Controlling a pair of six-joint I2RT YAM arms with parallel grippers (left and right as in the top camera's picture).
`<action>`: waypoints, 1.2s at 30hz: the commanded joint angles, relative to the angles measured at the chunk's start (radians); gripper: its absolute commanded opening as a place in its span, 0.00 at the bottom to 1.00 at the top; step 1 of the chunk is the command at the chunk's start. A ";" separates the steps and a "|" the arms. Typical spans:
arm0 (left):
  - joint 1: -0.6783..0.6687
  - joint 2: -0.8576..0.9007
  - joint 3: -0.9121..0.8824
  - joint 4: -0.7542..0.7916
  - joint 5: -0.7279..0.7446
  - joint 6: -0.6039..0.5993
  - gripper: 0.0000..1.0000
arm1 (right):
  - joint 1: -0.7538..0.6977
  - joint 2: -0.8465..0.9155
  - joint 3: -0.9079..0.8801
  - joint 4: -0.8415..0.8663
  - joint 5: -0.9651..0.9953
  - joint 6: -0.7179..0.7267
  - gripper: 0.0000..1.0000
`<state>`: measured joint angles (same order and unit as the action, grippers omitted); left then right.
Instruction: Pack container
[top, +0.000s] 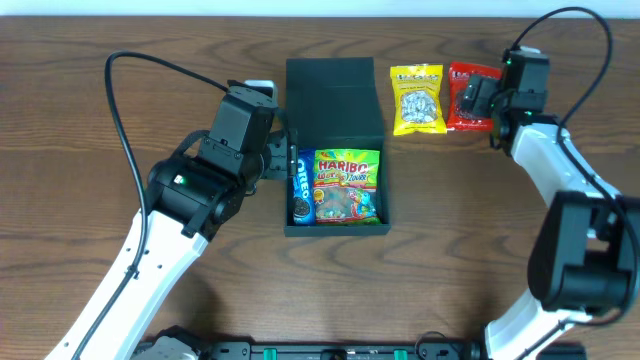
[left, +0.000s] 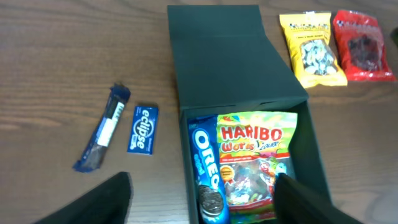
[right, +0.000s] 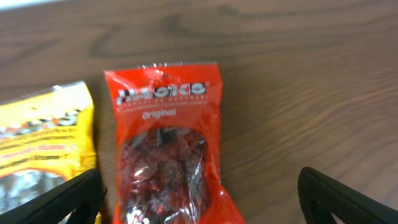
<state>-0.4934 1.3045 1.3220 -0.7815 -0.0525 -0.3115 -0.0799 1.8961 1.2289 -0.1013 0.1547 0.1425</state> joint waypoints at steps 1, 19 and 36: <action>0.004 -0.007 0.016 -0.001 0.002 0.002 0.84 | -0.008 0.055 0.012 0.027 -0.003 -0.017 0.99; 0.004 -0.007 0.016 -0.019 0.000 0.002 0.98 | -0.006 0.221 0.012 0.177 -0.058 -0.016 0.75; 0.004 -0.011 0.016 -0.018 -0.012 0.047 0.95 | -0.006 0.226 0.012 0.170 -0.058 -0.016 0.01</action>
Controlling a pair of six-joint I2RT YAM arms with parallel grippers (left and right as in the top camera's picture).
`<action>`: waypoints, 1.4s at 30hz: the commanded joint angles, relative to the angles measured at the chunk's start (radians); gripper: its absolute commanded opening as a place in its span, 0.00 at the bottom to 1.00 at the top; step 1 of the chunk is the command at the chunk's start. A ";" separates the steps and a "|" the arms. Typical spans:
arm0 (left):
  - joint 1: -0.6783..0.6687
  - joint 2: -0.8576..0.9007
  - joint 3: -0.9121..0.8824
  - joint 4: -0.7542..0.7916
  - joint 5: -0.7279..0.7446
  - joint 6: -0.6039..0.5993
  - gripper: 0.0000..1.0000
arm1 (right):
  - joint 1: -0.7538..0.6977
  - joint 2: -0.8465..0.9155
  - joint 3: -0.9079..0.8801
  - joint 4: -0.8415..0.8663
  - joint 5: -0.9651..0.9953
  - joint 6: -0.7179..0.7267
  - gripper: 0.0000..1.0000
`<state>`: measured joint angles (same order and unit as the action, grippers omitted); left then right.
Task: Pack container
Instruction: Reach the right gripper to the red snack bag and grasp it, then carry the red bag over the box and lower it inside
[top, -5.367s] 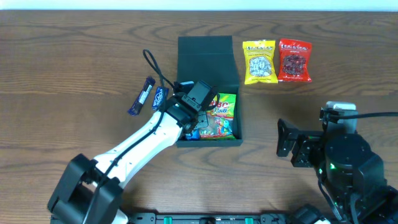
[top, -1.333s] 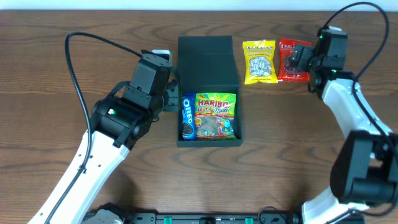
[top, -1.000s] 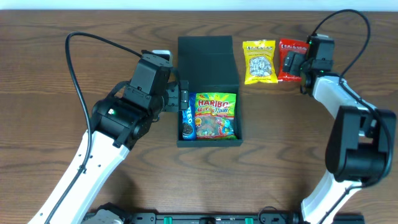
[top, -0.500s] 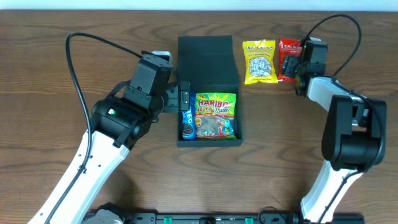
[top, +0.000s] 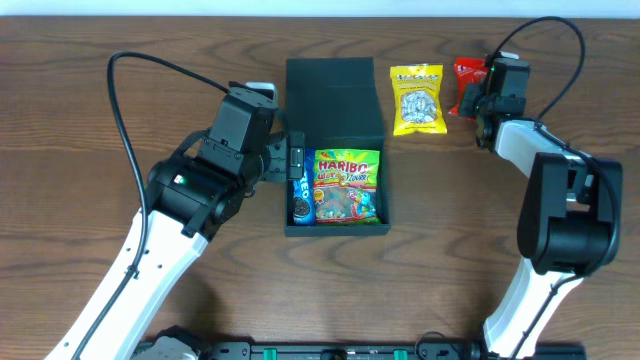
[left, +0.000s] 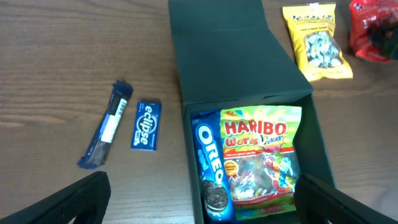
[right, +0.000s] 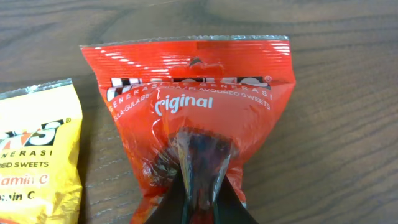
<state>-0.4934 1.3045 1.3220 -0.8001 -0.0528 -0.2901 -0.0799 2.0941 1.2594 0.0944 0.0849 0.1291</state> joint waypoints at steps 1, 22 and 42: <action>0.005 -0.014 0.017 0.004 -0.018 0.026 0.95 | -0.005 0.025 -0.019 -0.026 0.011 -0.002 0.01; 0.011 -0.299 0.018 -0.001 -0.262 0.160 0.95 | -0.004 -0.381 -0.019 -0.150 -0.095 -0.004 0.01; 0.011 -0.411 0.018 -0.060 -0.294 0.160 0.95 | 0.166 -0.732 -0.019 -0.467 -0.434 -0.231 0.01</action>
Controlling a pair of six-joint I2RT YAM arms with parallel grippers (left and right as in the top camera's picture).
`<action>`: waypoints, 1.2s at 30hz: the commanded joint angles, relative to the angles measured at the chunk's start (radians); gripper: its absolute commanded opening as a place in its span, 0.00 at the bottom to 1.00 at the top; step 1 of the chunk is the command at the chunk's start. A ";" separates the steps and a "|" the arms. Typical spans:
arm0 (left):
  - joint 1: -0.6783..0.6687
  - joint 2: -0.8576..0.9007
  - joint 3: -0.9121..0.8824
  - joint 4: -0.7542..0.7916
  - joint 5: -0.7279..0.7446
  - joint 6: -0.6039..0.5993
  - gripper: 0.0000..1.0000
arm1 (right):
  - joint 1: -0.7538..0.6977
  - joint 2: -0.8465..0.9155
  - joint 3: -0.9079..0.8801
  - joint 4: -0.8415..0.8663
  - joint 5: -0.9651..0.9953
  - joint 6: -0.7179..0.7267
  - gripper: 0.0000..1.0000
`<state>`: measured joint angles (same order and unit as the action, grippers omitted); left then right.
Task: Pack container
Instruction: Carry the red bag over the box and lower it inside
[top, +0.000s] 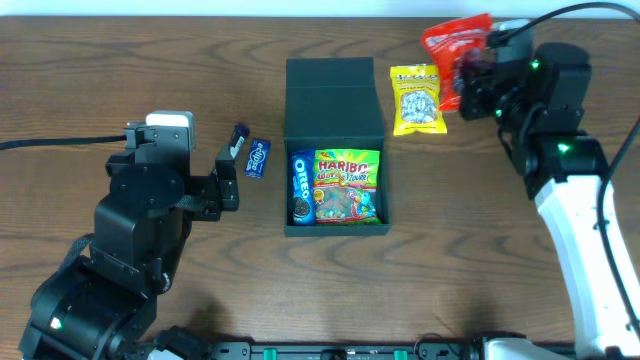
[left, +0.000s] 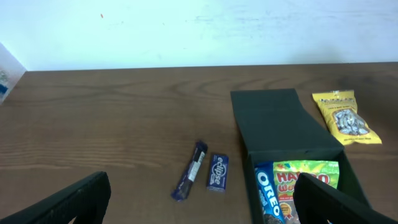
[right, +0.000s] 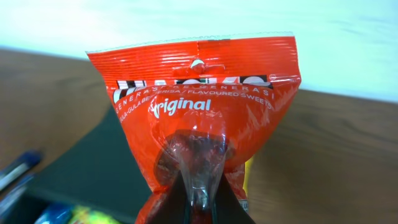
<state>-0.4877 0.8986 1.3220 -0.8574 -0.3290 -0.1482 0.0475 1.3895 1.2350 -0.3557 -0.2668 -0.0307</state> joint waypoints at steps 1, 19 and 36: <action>0.005 -0.005 0.018 -0.003 -0.018 0.018 0.95 | 0.055 -0.031 0.006 -0.031 -0.094 -0.082 0.02; 0.005 -0.005 0.018 -0.002 -0.018 0.018 0.95 | 0.317 0.040 0.006 -0.221 -0.230 -0.507 0.01; 0.005 -0.005 0.018 -0.002 -0.018 0.018 0.95 | 0.333 0.325 0.006 -0.264 -0.336 -0.818 0.01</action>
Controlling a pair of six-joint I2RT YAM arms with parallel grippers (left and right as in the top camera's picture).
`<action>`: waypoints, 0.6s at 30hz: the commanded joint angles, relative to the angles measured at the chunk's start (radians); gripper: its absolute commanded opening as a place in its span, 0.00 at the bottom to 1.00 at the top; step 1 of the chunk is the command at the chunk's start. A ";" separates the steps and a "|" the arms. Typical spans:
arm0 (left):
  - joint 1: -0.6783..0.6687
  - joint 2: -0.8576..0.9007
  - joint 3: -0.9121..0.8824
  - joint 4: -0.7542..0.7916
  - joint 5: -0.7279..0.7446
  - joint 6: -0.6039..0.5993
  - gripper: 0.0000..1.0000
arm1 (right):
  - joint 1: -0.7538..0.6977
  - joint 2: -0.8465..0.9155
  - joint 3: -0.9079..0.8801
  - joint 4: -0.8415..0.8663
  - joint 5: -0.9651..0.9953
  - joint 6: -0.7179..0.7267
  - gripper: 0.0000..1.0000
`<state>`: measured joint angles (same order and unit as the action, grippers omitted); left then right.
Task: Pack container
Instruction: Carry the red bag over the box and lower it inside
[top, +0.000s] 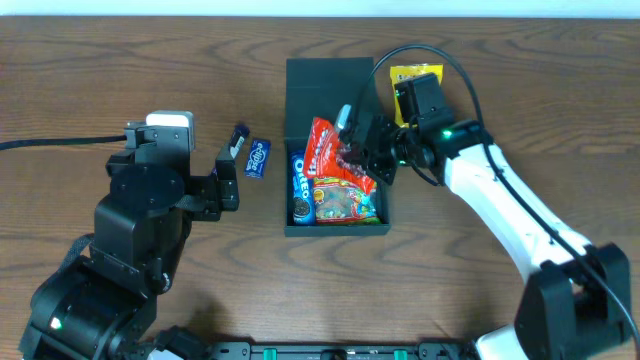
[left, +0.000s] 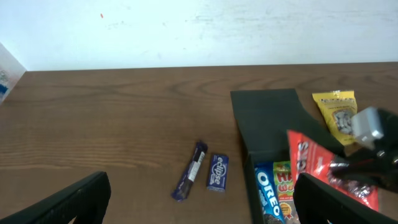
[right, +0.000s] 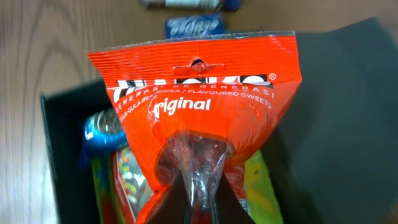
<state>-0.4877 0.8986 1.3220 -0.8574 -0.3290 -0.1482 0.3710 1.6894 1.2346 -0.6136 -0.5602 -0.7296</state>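
Note:
The black box (top: 287, 215) stands mid-table, its lid (top: 333, 95) flipped open behind it. Inside lie an Oreo pack (top: 301, 190) and a Haribo bag (top: 352, 200). My right gripper (top: 368, 150) is shut on the red candy bag (top: 332, 150) and holds it over the box, above the Haribo bag (right: 261, 180). The red candy bag (right: 193, 118) fills the right wrist view. A yellow candy bag (top: 415, 75) lies right of the lid, partly hidden by the right arm. My left gripper (left: 199, 205) hangs open well left of the box, nothing between its fingers.
A blue Eclipse gum pack (top: 259, 157) and a dark blue wrapped bar (top: 237, 140) lie on the wood left of the box; the gum pack (left: 217, 172) and the bar (left: 190, 178) also show in the left wrist view. A black cable (top: 50, 143) runs off the left edge.
My right gripper has carried the red candy bag from the far right corner of the table to above the open box. The left arm has not moved.
At first my right gripper stood open over the red bag lying by the yellow one, and the left gripper hovered at the box. Then the right shut on the red bag. It lifted the bag while the left arm drew back left. Now the bag hangs over the box.

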 joint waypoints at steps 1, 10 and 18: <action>0.005 -0.005 0.018 -0.002 -0.018 0.018 0.95 | 0.009 0.042 0.006 -0.013 -0.042 -0.142 0.01; 0.005 -0.005 0.018 -0.003 -0.018 0.018 0.95 | 0.008 0.158 0.006 0.005 0.054 -0.170 0.02; 0.005 -0.005 0.018 -0.004 -0.016 0.017 0.95 | 0.008 0.229 0.006 0.061 0.162 -0.169 0.02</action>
<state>-0.4877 0.8986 1.3220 -0.8574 -0.3290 -0.1486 0.3710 1.8832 1.2350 -0.5629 -0.4892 -0.8829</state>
